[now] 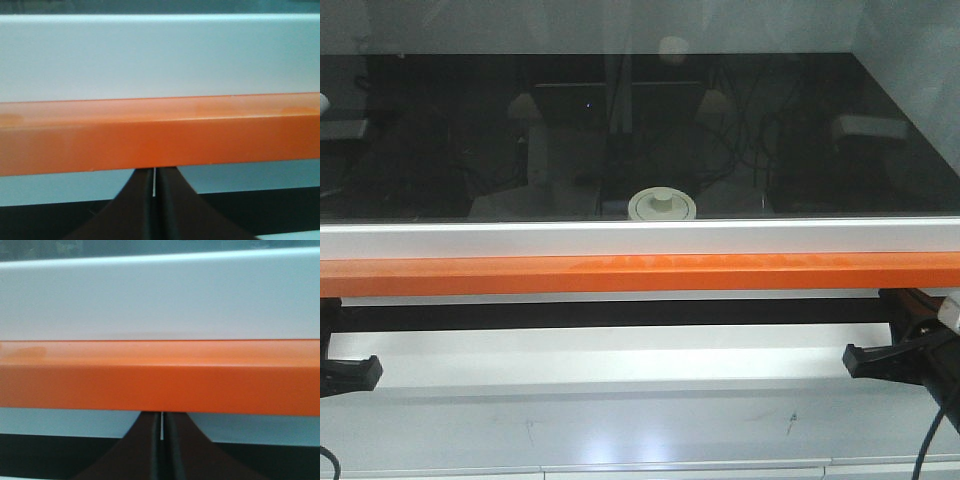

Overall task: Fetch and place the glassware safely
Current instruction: 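Move both grippers under the orange handle of the glass sash, then lift the orange handle with both grippers to raise the sash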

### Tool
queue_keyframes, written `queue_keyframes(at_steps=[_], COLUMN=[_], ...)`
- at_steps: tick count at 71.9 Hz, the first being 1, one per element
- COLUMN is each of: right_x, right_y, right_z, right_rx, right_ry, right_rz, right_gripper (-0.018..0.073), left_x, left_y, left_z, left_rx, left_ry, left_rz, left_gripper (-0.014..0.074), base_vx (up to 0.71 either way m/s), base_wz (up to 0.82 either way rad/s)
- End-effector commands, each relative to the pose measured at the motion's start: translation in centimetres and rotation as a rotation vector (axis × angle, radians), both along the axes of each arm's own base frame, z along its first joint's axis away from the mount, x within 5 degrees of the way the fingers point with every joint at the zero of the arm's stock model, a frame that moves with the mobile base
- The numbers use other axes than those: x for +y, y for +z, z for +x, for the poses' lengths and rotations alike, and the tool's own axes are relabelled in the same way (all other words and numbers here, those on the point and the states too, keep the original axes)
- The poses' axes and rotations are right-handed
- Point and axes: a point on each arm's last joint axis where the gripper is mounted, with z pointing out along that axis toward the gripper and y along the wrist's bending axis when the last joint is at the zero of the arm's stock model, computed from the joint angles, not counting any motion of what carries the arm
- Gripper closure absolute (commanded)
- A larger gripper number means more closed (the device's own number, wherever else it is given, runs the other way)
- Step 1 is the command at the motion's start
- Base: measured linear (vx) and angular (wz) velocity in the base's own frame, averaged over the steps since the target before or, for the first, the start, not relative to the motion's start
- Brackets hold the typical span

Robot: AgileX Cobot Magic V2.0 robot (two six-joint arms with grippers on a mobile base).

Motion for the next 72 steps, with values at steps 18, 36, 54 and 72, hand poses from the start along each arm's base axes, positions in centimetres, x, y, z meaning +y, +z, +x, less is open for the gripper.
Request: queue_keyframes(at_steps=[18,36,54,72], right_x=[0.6,0.6,0.7,1.1], right_y=[0.7,0.7,1.2,1.8], right_z=[1.8,1.9,1.8,1.7], right_rx=[-0.137,-0.16,-0.207,-0.282], right_ry=[0.042,0.042,0.045,0.095], right_rz=[-0.024,-0.021,-0.017,-0.026], right_gripper=[0.056,0.056,0.056,0.056], left_x=[0.0,0.0,0.0,-0.1], left_y=[1.7,1.8,2.1,2.7], left_z=[0.3,0.3,0.3,0.5], left_rx=[-0.151,-0.152,-0.187,-0.225], left_ry=[0.01,0.007,0.009,0.006], left_rz=[-0.017,-0.015,-0.016,-0.017], left_gripper=[0.0603,0.0603,0.0603,0.0603], base_vx=[0.0,0.0,0.0,0.0], base_wz=[0.0,-0.01,0.0,0.0])
